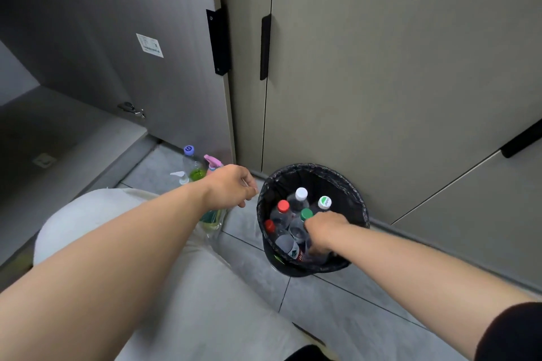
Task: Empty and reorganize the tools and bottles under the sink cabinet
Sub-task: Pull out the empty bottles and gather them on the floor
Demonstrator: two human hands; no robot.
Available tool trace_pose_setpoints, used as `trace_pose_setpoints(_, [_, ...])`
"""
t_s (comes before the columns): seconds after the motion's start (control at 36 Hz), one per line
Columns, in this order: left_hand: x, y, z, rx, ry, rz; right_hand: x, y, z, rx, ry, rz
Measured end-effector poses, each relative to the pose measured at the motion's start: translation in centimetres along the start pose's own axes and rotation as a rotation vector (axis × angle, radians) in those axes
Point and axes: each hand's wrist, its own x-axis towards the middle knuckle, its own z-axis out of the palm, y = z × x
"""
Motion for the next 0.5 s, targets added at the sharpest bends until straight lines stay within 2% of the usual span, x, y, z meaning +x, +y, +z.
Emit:
trace_pose_setpoints(0.08, [0.2,-0.2,0.0,0.01,0.021,0.005,0.7,0.0,1.9,0.043,0.04,-0.019])
trace_pose_setpoints(0.25, [0.2,-0.3,-0.2,0.009,0.033,0.012,1.1,-0.2,3.7,0.092,-0.077,-0.045])
trace_pose_setpoints(0.39, [0.3,-0.1,-0.2,0.027,0.036,0.0,1.0,0.1,3.0,0.104,-0.103,-0.053])
trace_pose_setpoints(0.5, [0.3,0.1,-0.7,0.029,0.033,0.007,0.8,-0.1,0.4,0.004,-0.098,-0.039])
